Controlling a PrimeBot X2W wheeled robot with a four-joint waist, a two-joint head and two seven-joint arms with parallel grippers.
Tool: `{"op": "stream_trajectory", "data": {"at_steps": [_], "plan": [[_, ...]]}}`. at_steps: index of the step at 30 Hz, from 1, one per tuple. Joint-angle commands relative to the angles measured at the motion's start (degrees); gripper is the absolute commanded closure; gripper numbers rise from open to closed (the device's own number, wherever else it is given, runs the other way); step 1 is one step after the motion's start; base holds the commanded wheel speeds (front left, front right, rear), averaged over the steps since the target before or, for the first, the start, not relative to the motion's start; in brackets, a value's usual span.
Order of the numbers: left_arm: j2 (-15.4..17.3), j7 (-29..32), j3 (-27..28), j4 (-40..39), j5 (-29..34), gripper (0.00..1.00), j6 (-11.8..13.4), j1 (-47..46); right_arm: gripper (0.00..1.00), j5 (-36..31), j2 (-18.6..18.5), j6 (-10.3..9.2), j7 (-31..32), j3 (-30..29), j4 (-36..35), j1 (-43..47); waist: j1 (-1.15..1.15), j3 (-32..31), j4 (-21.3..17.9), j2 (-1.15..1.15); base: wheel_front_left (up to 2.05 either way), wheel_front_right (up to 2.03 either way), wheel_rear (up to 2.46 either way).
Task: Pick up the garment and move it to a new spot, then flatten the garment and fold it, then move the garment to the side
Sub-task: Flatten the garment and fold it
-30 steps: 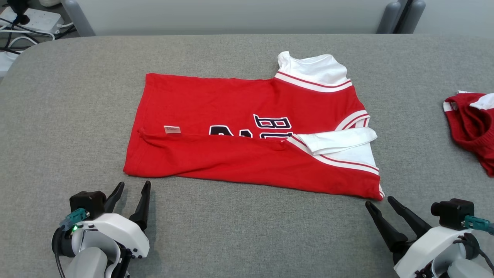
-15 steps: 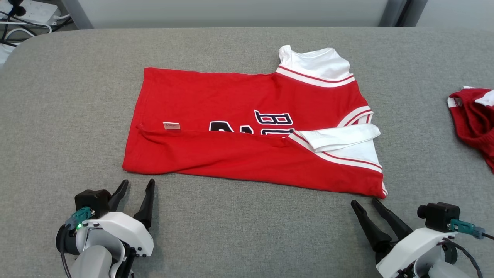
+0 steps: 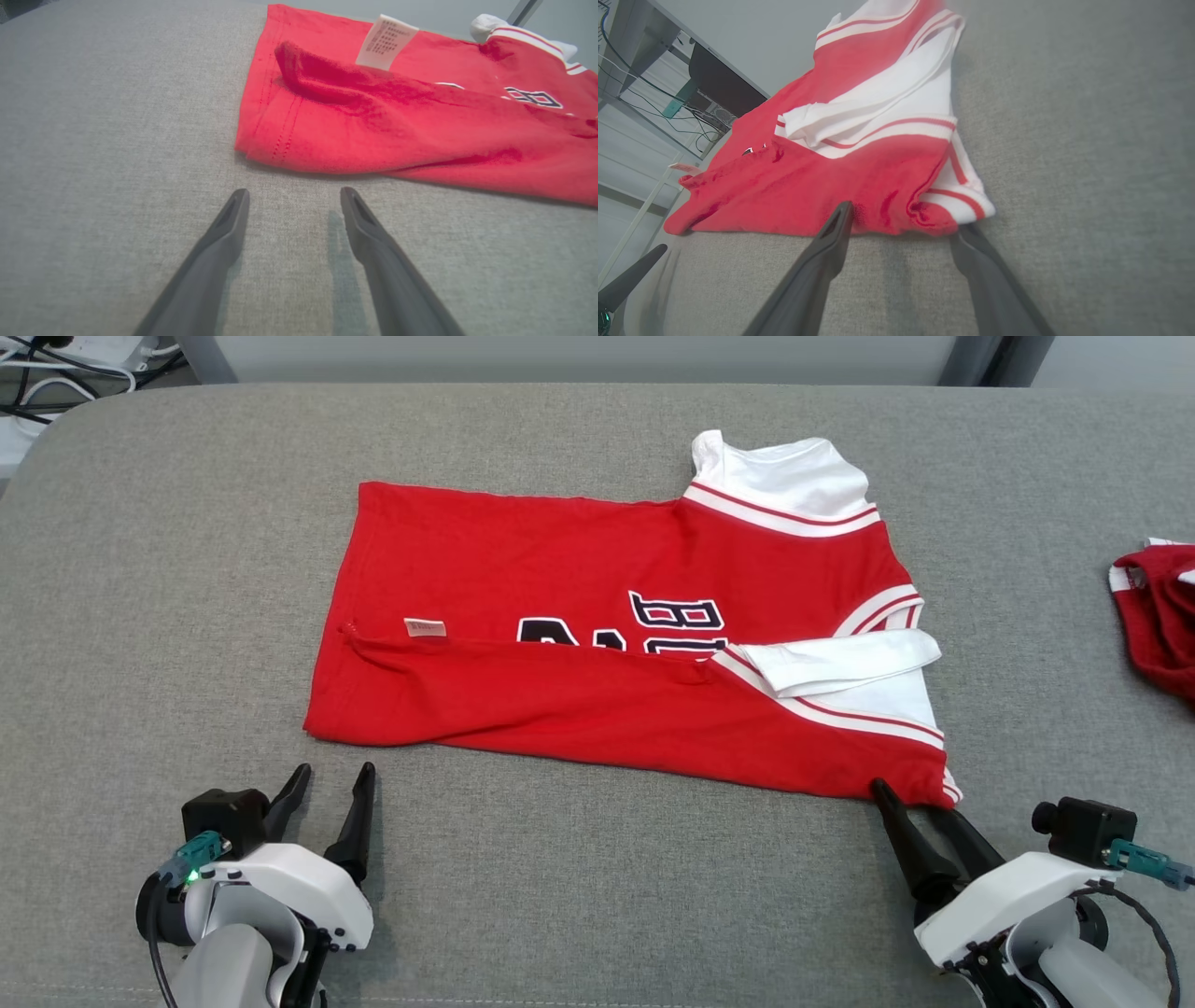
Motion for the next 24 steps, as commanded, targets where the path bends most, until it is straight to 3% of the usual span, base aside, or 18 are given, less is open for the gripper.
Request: {"op": "stream_trajectory", "data": {"at_steps": [1,5,6,7,8,9,10,17,24], "plan": [[1.16,-0.76,2.04,-0.73,0.50,0.00,-0.48,-2.10,0.00,0.38,-0.35,-0.16,-0.77,1.13,-0.12,-0.89,0.00,0.16,0.17,0.00,0.00,0.00,0.00],[0.80,-0.76,2.30,-0.85,1.23,0.00,-0.68,-2.35,0.00,1.47,0.24,-0.16,-0.77,-0.30,0.32,-1.39,0.00,0.43,0.46,0.00,0.00,0.00,0.00],[0.73,-0.76,2.41,-0.96,1.39,0.00,-0.72,-2.38,0.33,1.40,0.27,-0.16,-0.77,-0.60,0.28,-1.39,0.00,0.52,0.52,0.00,0.00,0.00,0.00],[0.68,-0.76,2.52,-1.02,1.55,0.00,-0.77,-2.39,0.58,1.11,0.28,-0.16,-0.77,-0.95,0.19,-1.41,0.00,0.60,0.54,0.00,0.00,0.00,0.00],[0.68,-0.76,2.52,-1.02,1.55,0.00,-0.77,-2.39,0.58,1.11,0.28,-0.16,-0.77,-0.95,0.19,-1.41,0.00,0.60,0.54,0.00,0.00,0.00,0.00],[0.65,-0.76,2.64,-1.06,1.67,0.00,-0.81,-2.40,0.86,0.85,0.41,-0.16,-0.77,-1.67,-0.01,-1.35,0.00,0.69,0.52,0.00,0.00,0.00,0.00],[0.65,-0.76,2.77,-1.04,1.72,0.00,-0.87,-2.48,1.00,0.43,0.46,-0.16,-0.77,-2.10,-0.13,-1.22,0.00,0.78,0.51,0.00,0.00,0.00,0.00],[0.70,-0.61,2.27,2.37,-0.87,0.00,-1.32,-5.62,1.00,-2.28,0.16,-0.16,-0.77,-4.51,-0.61,-0.84,0.00,1.35,0.04,0.00,0.00,0.00,0.00],[0.72,-0.31,0.38,5.62,-7.97,0.00,-1.39,-8.87,1.00,-3.77,0.18,-0.16,-0.78,-5.18,-0.37,-1.30,0.00,2.12,-1.06,0.00,0.00,0.00,0.00]]}}
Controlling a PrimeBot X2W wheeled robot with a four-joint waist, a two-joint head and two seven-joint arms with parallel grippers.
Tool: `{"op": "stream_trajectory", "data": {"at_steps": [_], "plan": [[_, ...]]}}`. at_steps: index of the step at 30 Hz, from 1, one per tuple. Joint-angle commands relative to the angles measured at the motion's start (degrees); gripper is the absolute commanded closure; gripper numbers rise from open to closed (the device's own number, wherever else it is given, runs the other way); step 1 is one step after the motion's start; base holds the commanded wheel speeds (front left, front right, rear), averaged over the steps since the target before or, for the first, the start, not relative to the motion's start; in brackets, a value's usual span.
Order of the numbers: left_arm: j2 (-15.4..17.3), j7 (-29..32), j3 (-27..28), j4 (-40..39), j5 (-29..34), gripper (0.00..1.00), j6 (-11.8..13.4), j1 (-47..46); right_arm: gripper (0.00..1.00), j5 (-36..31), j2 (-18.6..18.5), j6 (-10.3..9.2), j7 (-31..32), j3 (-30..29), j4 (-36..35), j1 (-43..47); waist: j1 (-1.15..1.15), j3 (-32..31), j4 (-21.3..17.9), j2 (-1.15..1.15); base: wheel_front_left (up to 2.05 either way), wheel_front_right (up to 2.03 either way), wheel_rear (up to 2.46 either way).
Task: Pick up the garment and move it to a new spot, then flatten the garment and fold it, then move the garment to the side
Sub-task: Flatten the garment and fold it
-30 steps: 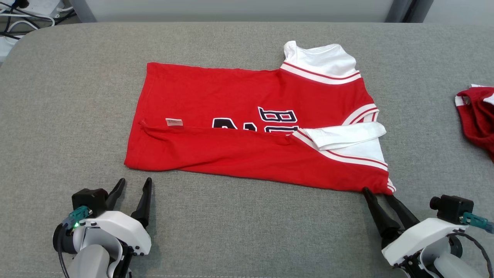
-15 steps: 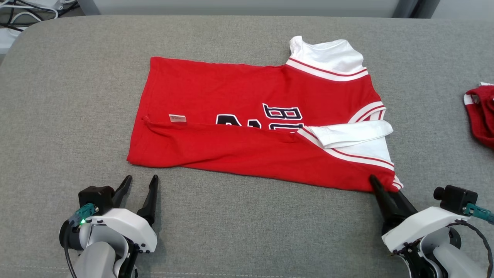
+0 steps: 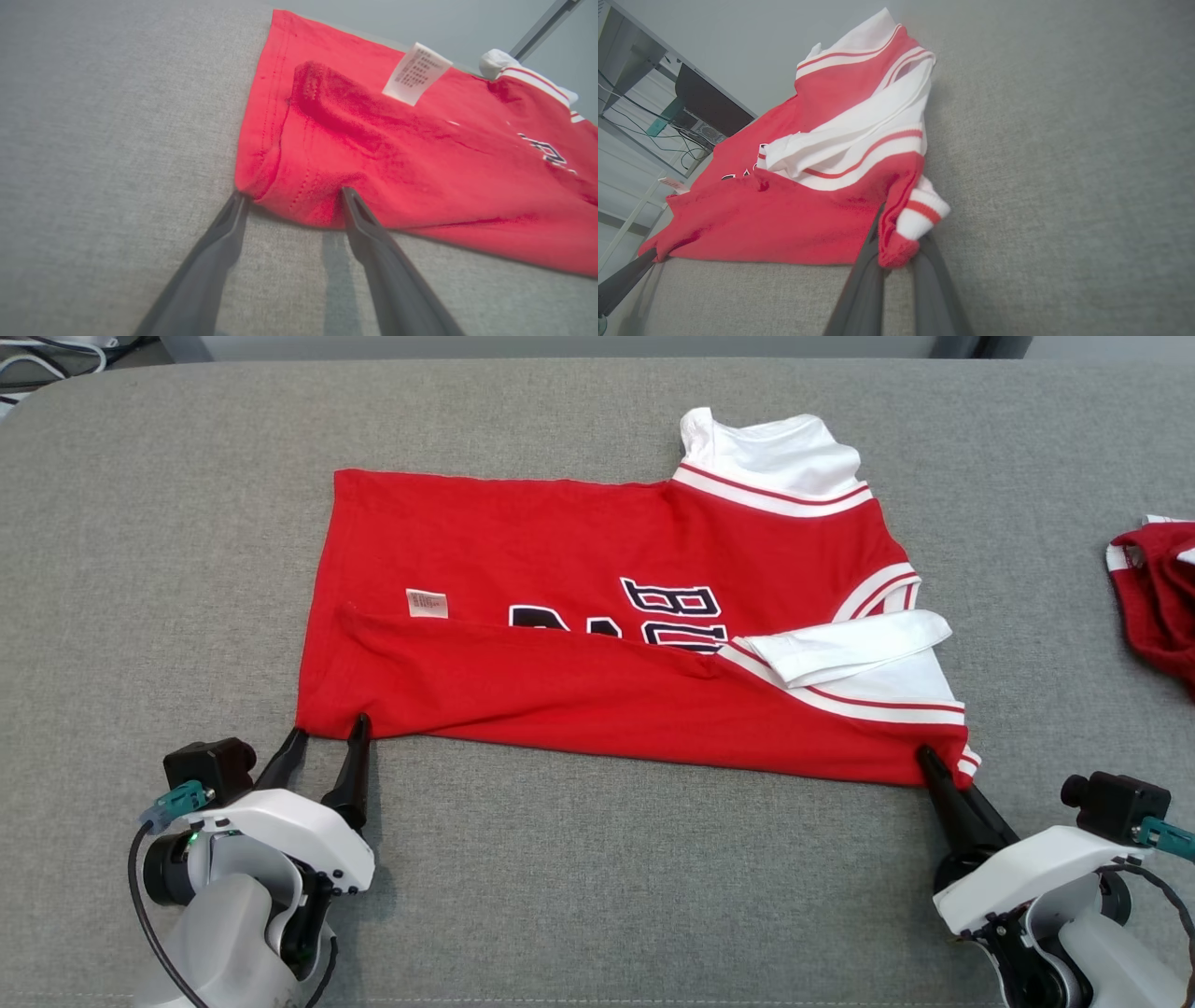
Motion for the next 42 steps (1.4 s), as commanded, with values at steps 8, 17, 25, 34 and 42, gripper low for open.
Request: {"op": "stream_trajectory", "data": {"at_steps": [8,17,25,34,42], "plan": [[3.35,-0.68,0.16,2.10,-4.40,0.00,-0.41,-3.94,1.00,-0.86,-0.50,-0.16,-0.76,0.77,-1.00,-0.99,0.00,0.82,-0.74,0.00,0.00,0.00,0.00],[3.90,-0.82,-1.39,1.70,-9.99,1.00,-0.41,-4.18,1.00,-1.38,-0.84,-0.16,-0.76,0.11,-0.83,-0.96,0.00,0.84,-0.71,0.00,0.00,0.00,0.00],[5.27,-0.83,1.71,-0.98,-10.52,1.00,-0.41,-3.57,1.00,-1.69,-2.18,-0.16,-0.77,-1.00,-0.44,-1.01,0.00,0.27,-0.19,0.00,0.00,0.00,0.00],[4.51,-0.84,1.52,3.57,-9.29,1.00,-0.40,-2.26,1.00,-0.61,-6.37,-0.16,-0.77,1.01,0.47,-0.43,0.00,-1.36,0.92,0.00,0.00,0.00,0.00],[2.68,-0.84,2.52,3.35,-6.36,1.00,1.08,2.95,1.00,2.10,-9.74,-0.16,-0.61,4.02,0.84,2.96,0.00,-5.52,3.69,0.00,0.00,0.00,0.00]]}}
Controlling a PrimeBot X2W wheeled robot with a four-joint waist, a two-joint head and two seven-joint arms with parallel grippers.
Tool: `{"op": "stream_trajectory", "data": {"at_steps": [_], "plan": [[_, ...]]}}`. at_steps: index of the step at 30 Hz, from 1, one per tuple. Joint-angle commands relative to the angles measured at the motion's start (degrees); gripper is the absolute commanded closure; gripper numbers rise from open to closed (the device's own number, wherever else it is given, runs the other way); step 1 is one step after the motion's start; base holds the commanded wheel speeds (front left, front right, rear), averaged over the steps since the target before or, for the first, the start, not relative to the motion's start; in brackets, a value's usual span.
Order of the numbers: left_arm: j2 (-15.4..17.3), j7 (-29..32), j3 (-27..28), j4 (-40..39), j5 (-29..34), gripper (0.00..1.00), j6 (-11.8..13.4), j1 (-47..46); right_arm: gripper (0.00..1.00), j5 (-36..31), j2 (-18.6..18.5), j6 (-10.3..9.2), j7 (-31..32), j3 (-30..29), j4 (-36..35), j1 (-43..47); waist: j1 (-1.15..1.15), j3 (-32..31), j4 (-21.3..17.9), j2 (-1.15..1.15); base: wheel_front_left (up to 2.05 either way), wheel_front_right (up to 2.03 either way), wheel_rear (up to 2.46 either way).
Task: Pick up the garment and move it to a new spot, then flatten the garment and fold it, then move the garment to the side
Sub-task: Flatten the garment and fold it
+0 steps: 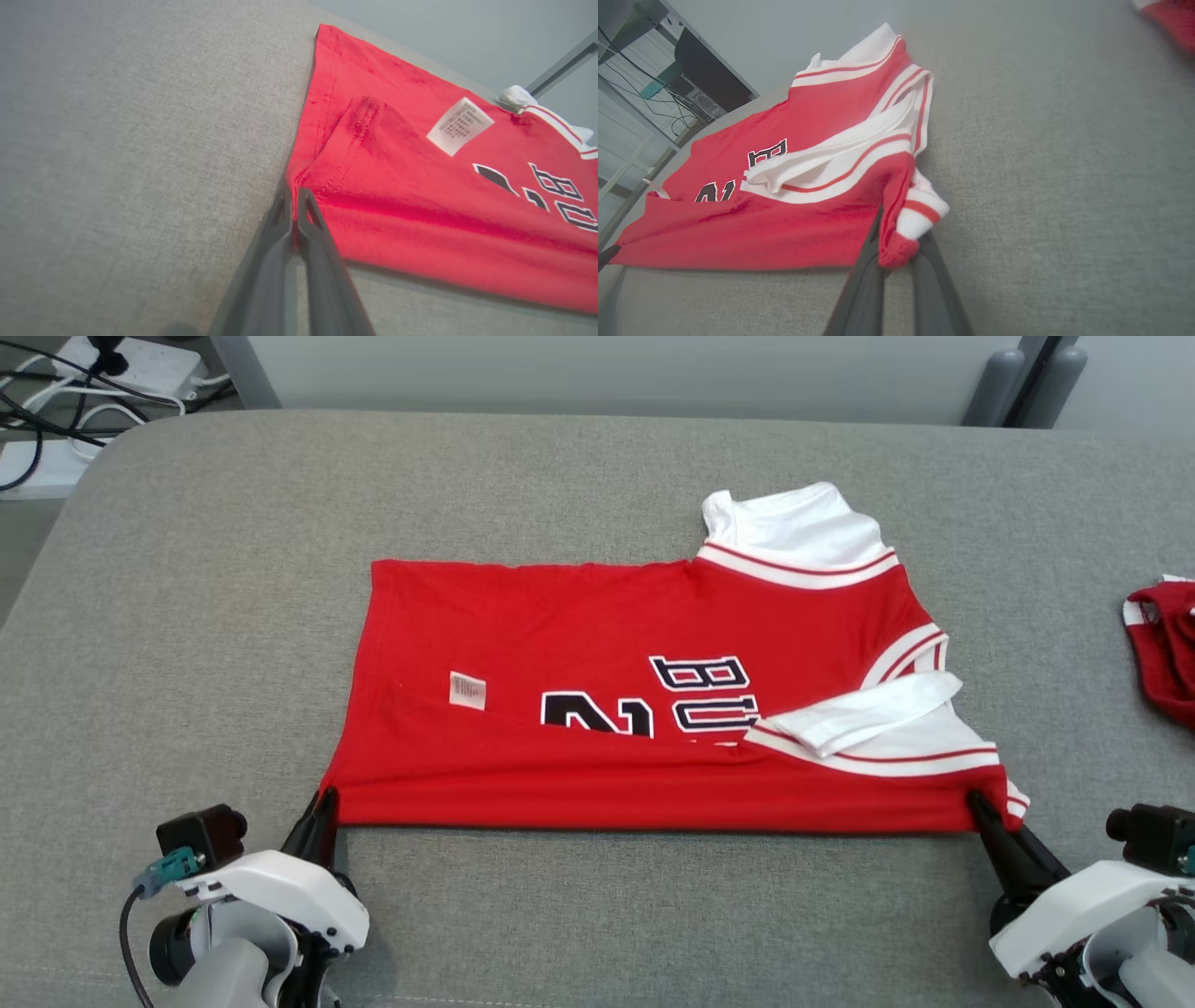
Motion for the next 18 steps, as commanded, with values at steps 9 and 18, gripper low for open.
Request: {"op": "stream_trajectory", "data": {"at_steps": [9,18], "plan": [[2.00,-0.61,3.19,-0.91,1.86,1.00,1.64,3.68,1.00,2.61,-3.55,-0.26,-0.21,3.63,-1.76,4.57,0.00,-3.86,1.05,0.00,0.00,0.00,0.00],[2.12,-0.61,3.44,-1.70,3.76,0.96,2.11,4.75,0.97,3.48,-4.14,-0.26,0.75,5.51,-3.05,6.31,0.00,-4.09,0.11,0.00,0.00,0.00,0.00]]}}
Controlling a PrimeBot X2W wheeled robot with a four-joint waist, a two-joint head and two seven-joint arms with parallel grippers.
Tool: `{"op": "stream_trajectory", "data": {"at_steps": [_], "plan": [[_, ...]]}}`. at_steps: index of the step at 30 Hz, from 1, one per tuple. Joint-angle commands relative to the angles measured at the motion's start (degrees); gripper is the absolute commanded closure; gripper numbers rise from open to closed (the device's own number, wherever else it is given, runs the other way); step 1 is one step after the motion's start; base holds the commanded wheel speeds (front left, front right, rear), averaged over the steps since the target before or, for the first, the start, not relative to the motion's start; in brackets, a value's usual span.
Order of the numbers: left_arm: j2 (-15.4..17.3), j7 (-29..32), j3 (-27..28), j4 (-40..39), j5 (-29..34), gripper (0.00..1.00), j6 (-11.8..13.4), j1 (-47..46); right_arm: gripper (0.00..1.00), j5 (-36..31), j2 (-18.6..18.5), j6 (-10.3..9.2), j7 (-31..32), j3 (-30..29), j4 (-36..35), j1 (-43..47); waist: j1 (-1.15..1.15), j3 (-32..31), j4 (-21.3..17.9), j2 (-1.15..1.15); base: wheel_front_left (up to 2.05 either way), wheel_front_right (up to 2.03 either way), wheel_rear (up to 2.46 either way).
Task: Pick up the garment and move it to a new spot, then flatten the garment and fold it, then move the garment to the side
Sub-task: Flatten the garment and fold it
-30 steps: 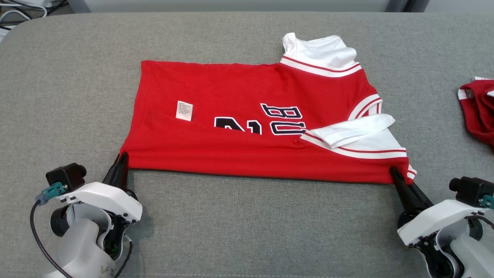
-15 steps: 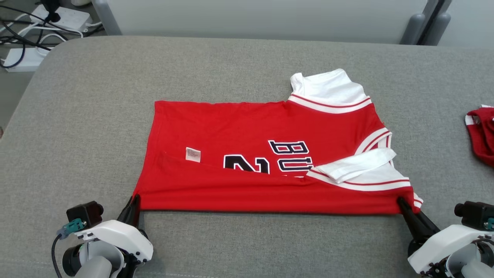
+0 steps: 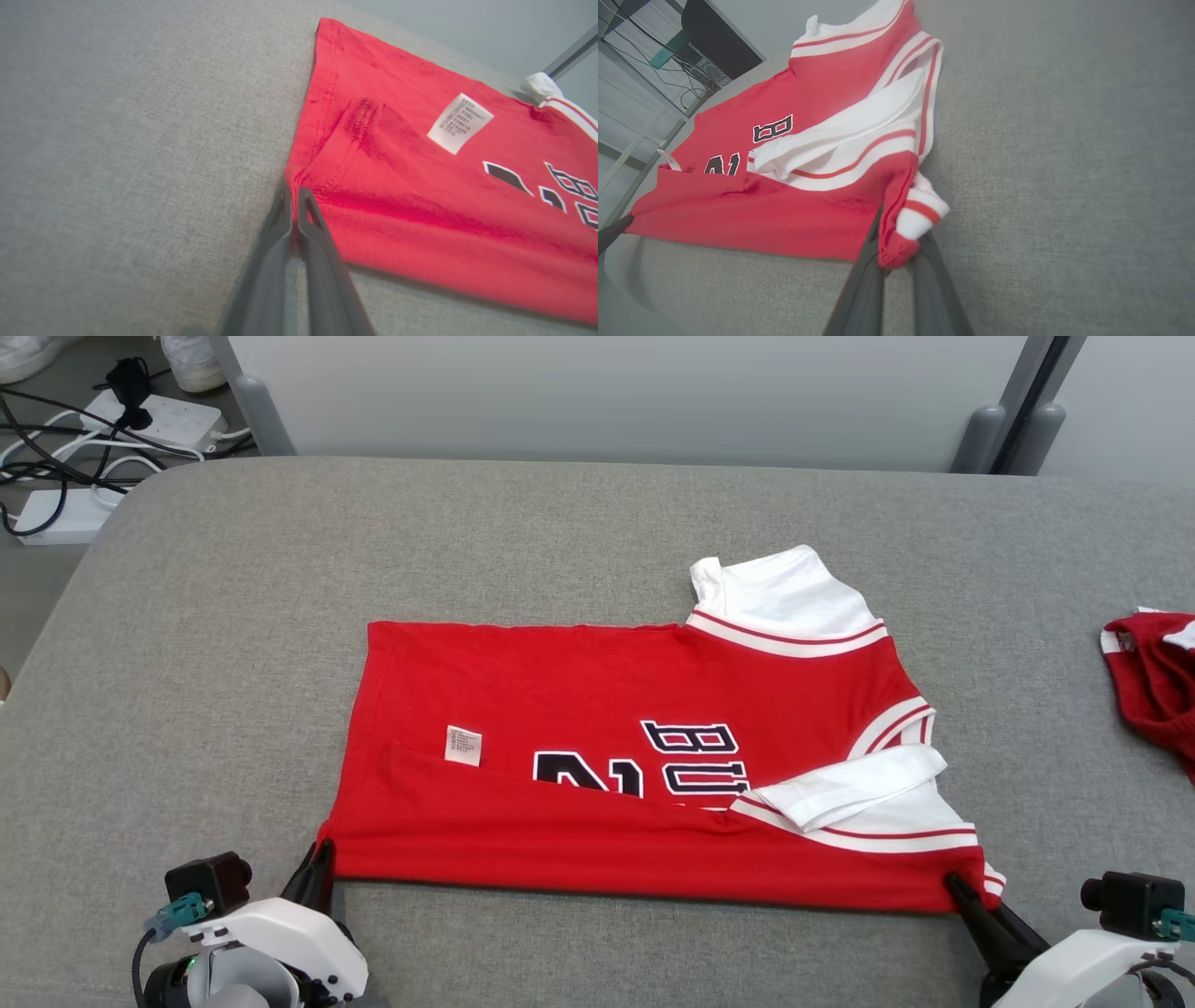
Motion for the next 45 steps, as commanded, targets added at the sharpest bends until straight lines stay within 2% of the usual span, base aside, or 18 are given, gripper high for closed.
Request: {"op": "stream_trajectory", "data": {"at_steps": [1,2,5,8,14,17,22,28,32,36,38,45], "plan": [[2.51,-0.61,2.01,-1.44,0.86,0.55,1.10,-0.65,0.44,0.92,-2.16,-0.26,0.30,0.28,-0.73,0.57,0.00,0.30,-0.20,0.00,0.00,0.00,0.00],[2.49,-0.61,2.07,-1.71,1.20,0.00,1.35,-0.64,0.00,0.89,-2.27,-0.26,0.72,0.61,-0.89,0.54,0.00,0.41,-0.23,0.00,0.00,0.00,0.00],[2.69,-0.61,2.43,-2.72,2.26,0.00,2.38,-0.68,0.00,0.96,-3.87,-0.26,0.75,0.10,-1.24,0.85,0.00,0.59,-0.21,0.00,0.00,0.00,0.00],[3.10,-0.61,3.09,-4.69,3.37,0.00,3.39,-0.53,0.00,0.36,-6.25,-0.26,-0.45,-2.96,-1.53,1.02,0.00,0.66,-0.30,0.00,0.00,0.00,0.00],[4.06,-0.61,3.00,-9.31,6.07,0.00,4.15,-1.13,0.00,-3.55,-7.92,-0.26,-1.37,-7.82,-2.13,-0.58,0.00,1.15,-0.66,0.00,0.00,0.00,0.00],[4.99,-0.61,2.53,-11.68,7.88,0.00,3.81,-2.70,0.00,-7.52,-7.17,-0.26,-1.53,-9.80,-2.93,-3.69,0.00,2.22,-0.87,0.00,0.00,0.00,0.00],[5.77,-0.56,0.94,-12.80,9.94,0.00,2.83,-6.96,0.00,-14.77,-3.77,-0.26,-1.61,-12.14,-3.42,-10.33,0.00,4.65,-1.01,0.00,0.00,0.00,0.00],[8.15,0.88,-2.43,-11.22,12.75,0.00,0.73,-14.00,0.00,-20.59,0.06,-0.26,-1.08,-10.43,-3.09,-19.20,0.00,8.99,-1.65,0.00,0.00,0.00,0.00],[10.31,2.15,-3.84,-8.84,13.11,0.00,-0.67,-18.66,0.00,-21.98,2.56,-0.26,-0.94,-9.15,-2.25,-24.74,0.00,12.04,-3.08,0.00,0.00,0.00,0.00],[13.97,4.72,-6.78,-7.34,11.61,0.00,-1.74,-24.12,0.00,-22.59,5.00,-0.26,-1.14,-7.23,-1.05,-29.48,0.00,15.40,-4.77,0.00,0.00,0.00,0.00],[15.03,6.69,-9.78,-8.52,8.56,0.00,-1.80,-25.47,0.00,-22.58,5.46,-0.26,-1.27,-6.51,-0.67,-30.59,0.00,16.43,-5.39,0.00,0.00,0.00,0.00],[24.42,12.60,-18.99,-12.52,-0.74,0.00,-1.83,-29.14,0.00,-21.38,6.54,-0.26,-1.58,-4.89,0.23,-32.28,0.00,19.27,-7.57,0.00,0.00,0.00,0.00]]}}
